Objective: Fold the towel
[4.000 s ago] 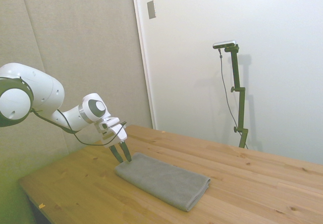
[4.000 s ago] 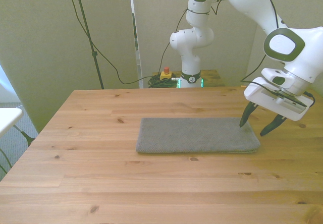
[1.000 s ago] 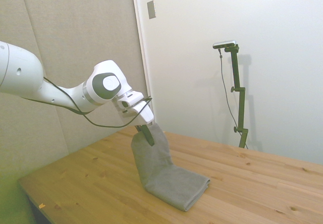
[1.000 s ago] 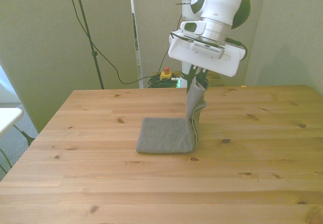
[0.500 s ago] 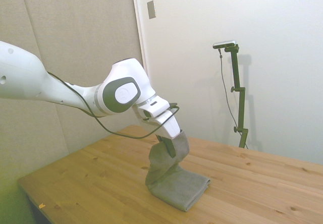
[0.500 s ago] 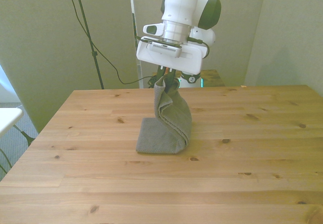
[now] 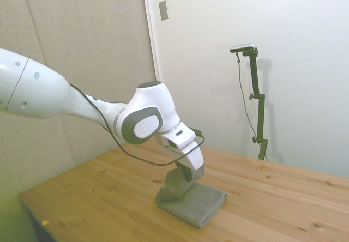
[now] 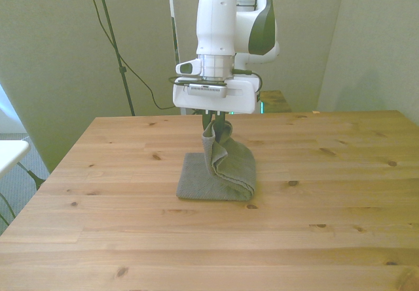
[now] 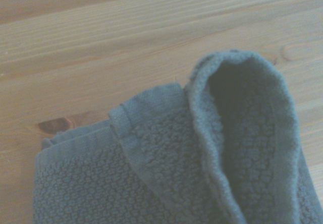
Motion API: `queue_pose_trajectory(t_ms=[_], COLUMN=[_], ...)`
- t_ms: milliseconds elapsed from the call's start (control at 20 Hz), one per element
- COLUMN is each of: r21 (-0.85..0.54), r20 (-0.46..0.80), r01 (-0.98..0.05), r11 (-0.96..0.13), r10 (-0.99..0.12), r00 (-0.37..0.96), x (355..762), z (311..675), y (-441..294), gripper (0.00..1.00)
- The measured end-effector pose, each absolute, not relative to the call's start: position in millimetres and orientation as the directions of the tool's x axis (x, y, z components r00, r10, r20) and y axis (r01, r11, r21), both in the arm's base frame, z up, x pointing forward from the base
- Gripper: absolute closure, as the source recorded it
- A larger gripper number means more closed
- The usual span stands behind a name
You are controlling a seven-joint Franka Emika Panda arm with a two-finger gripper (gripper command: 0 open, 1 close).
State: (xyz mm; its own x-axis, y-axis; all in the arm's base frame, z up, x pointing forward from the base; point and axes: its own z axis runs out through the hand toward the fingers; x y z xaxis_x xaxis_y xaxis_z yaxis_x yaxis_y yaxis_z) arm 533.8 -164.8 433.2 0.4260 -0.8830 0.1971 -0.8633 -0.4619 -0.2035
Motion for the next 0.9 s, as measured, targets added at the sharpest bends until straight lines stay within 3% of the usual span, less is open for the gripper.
queue_pose_trajectory(t_ms=[900], r21=[-0.273], r20=[0.149], r01=[-0.85], r11=[-0.451], r10=[-0.893], r00=[0.426], x=[522], z=[442], y=[-186], gripper=[0.0])
